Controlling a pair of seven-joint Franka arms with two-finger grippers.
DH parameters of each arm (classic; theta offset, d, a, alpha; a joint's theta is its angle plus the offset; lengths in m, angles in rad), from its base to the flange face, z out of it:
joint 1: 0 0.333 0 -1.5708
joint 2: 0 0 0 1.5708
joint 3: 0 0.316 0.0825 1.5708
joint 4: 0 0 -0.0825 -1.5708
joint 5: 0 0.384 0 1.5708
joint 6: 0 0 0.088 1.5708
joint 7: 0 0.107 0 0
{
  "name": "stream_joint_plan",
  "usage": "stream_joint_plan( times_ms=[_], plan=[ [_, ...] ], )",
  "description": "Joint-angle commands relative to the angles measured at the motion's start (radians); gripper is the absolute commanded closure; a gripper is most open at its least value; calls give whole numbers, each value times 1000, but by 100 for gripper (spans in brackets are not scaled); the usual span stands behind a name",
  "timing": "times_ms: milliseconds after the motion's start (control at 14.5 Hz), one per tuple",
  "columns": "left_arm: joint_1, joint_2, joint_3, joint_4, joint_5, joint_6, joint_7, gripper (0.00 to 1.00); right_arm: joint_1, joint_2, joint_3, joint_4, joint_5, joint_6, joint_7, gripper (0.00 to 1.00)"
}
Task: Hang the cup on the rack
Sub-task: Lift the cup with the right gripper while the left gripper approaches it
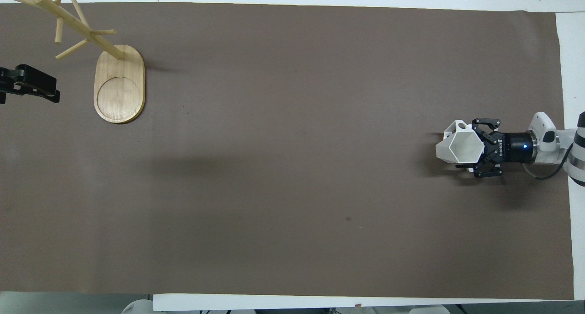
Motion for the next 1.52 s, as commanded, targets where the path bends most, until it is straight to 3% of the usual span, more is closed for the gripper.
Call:
stream_joint_plan(
  times_ms=[0, 414, 483, 690, 759, 897, 1103, 1310, 1448],
  plan=[
    [-8, -42, 3, -47, 18, 5, -3, 0, 24, -1, -3, -14, 25, 14, -28, 1],
    [-8, -45, 3, -58, 18, 4, 0, 0, 60, -2, -2, -36, 23, 32, -24, 3],
    [-8, -49, 2, -65, 18, 5, -1, 0, 71, -7, -2, -33, 23, 32, -24, 12],
    [-8, -52, 3, -71, 18, 5, -1, 0, 117, -31, -2, -30, 23, 41, -5, 52],
    [-8, -54, 2, -71, 18, 4, -1, 0, 137, -51, -3, -30, 23, 44, 15, 55],
    [-6, -55, 2, -71, 15, 2, 3, 0, 217, -108, -2, -30, 37, 67, 102, 55],
    [-11, -66, 0, -109, 12, 61, 0, 0, 367, -148, -2, -30, 181, 144, 208, 55],
    [-98, -114, 0, -223, 10, 210, -157, 0, 525, -169, -2, -30, 340, 268, 300, 55],
    [-173, -112, 0, -220, 10, 228, -266, 0, 611, -185, -2, -28, 423, 355, 360, 55]
  ],
)
